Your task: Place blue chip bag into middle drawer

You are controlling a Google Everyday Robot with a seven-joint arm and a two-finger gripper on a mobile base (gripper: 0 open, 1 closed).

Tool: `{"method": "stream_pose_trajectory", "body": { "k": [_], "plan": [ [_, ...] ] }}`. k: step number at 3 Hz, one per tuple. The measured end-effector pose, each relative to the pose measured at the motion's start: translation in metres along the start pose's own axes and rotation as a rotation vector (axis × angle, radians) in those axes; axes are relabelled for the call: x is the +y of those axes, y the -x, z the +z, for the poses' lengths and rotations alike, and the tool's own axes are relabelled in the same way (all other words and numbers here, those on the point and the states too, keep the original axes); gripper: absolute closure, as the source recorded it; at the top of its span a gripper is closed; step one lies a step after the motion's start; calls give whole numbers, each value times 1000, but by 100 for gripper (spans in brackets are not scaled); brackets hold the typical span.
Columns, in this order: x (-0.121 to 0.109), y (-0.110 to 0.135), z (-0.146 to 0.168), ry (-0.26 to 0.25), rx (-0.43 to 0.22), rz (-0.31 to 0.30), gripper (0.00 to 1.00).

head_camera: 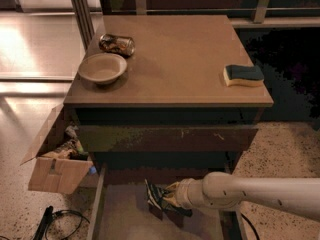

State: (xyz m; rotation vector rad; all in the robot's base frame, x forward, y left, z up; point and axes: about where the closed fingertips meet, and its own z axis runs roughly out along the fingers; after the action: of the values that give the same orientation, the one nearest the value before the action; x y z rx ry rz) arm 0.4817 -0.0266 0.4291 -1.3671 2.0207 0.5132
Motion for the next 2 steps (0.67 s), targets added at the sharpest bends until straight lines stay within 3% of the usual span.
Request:
{"method": "stream_pose_trajectory", "body": {
  "k": [2],
  "plan": [
    [0, 0, 0, 0, 0, 0, 31]
  ]
}}
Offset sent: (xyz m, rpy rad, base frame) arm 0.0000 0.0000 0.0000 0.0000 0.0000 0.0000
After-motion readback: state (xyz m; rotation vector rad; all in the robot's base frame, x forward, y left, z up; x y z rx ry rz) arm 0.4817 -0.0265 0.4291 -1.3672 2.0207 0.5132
